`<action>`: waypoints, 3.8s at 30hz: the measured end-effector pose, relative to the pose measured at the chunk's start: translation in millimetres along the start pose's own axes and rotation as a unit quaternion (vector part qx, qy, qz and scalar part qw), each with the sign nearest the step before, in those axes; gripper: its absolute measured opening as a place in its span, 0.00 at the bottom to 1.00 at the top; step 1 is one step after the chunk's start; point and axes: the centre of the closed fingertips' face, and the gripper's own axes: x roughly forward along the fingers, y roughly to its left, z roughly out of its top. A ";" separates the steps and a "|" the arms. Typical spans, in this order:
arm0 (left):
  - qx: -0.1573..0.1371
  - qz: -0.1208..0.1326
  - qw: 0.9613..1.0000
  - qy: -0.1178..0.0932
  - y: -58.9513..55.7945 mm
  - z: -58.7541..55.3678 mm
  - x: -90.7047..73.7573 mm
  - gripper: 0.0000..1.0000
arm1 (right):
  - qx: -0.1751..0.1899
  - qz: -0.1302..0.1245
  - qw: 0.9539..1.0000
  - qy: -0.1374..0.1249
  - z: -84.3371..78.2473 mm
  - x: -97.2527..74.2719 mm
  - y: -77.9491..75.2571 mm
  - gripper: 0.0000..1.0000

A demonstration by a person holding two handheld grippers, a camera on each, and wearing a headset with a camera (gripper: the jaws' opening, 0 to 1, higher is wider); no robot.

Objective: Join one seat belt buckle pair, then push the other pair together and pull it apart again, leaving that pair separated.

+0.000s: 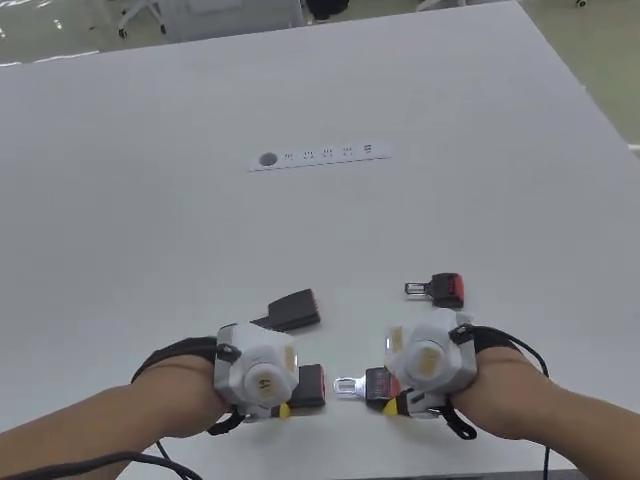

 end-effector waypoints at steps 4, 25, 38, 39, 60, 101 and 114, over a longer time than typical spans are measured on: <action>0.005 -0.003 1.000 0.002 -0.4 0.6 0.4 0.33 | 0.001 0.000 1.000 0.001 5.7 3.6 -1.0 0.32; 0.006 -0.003 1.000 0.002 0.9 0.5 0.0 0.32 | -0.030 -0.001 1.000 0.002 23.2 11.5 -1.4 0.32; 0.007 -0.014 1.000 -0.010 0.6 0.6 0.8 0.31 | -0.020 0.007 1.000 -0.002 25.7 13.6 -3.1 0.30; 0.007 -0.014 1.000 -0.011 0.6 0.7 0.9 0.31 | -0.019 0.008 1.000 -0.002 25.7 13.7 -3.2 0.30; 0.005 -0.019 1.000 -0.006 0.0 1.3 0.8 0.31 | -0.003 0.011 1.000 -0.021 41.9 19.7 0.2 0.29; -0.019 -0.004 0.999 -0.048 6.0 3.7 -7.9 0.35 | -0.007 0.016 0.999 -0.038 45.7 11.9 -0.8 0.33; -0.030 0.028 0.997 -0.067 29.9 17.1 -31.5 0.43 | 0.004 0.000 0.997 -0.072 53.5 -17.0 -13.0 0.32</action>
